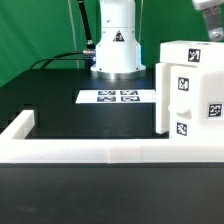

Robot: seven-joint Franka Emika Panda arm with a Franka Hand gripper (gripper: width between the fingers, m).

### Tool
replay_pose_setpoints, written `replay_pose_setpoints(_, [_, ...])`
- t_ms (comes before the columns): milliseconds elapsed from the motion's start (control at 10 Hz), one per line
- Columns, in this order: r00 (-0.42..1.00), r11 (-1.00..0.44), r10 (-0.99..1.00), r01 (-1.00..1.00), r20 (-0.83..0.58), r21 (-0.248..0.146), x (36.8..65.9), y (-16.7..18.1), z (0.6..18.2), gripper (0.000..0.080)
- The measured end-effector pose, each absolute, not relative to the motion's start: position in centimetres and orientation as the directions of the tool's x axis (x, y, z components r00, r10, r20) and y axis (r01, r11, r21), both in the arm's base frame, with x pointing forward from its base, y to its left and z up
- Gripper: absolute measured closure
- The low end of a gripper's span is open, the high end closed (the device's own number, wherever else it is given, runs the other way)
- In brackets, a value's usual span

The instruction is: Assemble cabinet

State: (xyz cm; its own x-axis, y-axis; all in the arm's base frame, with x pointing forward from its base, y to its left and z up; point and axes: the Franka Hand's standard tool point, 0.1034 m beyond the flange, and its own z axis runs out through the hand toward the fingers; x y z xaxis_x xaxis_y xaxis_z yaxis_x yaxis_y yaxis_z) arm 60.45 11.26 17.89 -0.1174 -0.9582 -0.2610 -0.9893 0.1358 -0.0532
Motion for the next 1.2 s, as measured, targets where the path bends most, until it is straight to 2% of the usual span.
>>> replay_pose_setpoints(300, [0.279,-0.253,-0.939,-0.956,-0.201,-0.148,61.01,11.45,18.18,0.0002])
replay_pose_setpoints(500, [0.481,-0.454,-0.857,-0.874,-0.183,-0.170,61.33,11.31,18.20,0.0002])
replay_pose_setpoints(1000, [0.737,-0.708,-0.667,-0.673,-0.112,-0.214,61.34,11.13,18.11,0.0002])
replay_pose_setpoints(1200, [0.913,-0.890,-0.407,-0.400,-0.015,-0.220,61.34,11.38,18.23,0.0002])
